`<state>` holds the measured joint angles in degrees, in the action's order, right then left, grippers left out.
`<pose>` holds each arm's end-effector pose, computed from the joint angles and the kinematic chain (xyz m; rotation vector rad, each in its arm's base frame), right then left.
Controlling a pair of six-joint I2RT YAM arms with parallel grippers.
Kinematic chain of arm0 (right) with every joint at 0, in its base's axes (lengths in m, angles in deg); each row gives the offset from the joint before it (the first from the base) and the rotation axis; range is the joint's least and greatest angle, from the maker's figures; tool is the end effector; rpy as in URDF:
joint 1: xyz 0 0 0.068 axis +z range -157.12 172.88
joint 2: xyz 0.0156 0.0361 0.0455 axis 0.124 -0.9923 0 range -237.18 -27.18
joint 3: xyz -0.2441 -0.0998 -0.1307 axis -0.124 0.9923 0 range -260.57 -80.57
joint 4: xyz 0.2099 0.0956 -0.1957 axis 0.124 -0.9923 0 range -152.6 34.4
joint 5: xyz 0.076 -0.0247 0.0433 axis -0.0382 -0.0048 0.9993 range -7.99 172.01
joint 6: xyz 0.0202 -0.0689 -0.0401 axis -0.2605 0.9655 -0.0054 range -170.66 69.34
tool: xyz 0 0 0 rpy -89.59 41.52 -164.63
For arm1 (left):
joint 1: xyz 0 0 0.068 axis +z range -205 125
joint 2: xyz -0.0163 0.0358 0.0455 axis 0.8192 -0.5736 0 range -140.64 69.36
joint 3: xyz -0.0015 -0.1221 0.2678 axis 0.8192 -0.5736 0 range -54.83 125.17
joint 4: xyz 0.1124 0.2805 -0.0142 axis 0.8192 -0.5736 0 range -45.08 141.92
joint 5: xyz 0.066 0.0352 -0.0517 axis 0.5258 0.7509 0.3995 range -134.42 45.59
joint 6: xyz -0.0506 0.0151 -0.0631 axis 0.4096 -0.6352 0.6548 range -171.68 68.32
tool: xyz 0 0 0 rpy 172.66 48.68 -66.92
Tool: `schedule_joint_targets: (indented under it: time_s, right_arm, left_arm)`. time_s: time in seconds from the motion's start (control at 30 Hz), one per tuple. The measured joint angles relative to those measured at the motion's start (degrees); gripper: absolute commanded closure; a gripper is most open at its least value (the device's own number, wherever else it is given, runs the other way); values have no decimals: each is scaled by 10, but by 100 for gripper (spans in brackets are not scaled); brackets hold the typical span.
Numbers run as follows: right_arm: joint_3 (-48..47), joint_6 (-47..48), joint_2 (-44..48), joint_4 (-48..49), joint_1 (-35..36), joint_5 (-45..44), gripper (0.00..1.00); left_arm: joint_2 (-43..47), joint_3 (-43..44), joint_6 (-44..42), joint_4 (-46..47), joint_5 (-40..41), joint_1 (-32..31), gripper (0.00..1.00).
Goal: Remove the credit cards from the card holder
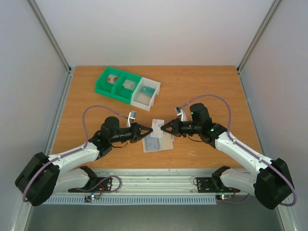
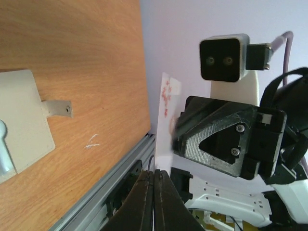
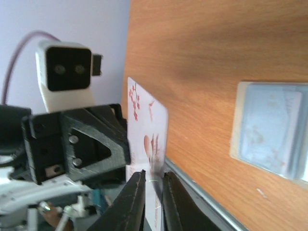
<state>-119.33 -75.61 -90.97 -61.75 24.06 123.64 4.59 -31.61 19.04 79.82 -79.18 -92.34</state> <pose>0.2229 0.1905 0.2366 -0.5920 2.1773 1.3252 0.2000 -0.2040 0.1947 -0.1104 2.2091 -1.7615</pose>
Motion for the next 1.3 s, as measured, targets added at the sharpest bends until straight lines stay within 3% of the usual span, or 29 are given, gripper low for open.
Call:
schedule_joint_targets:
  time_s: [0.17, 0.3, 0.5, 0.73, 1.3]
  right_arm:
    - [-31, 77, 3, -107, 1, 0, 71]
    - [-94, 155, 21, -199, 1, -9, 75]
    - [-160, 252, 31, -304, 1, -3, 74]
    - [-223, 329, 4, -413, 1, 10, 73]
    - [-229, 355, -109, -397, 4, 90, 54]
  left_arm:
    - [-11, -11, 0, 28, -16, -1, 100]
    - [-14, -10, -12, 23, -42, 0, 100]
    - [0, 11, -97, -85, -67, 0, 100]
    - [16, 11, -144, -123, -117, 0, 100]
    - [49, -2, -136, -120, -199, -4, 100]
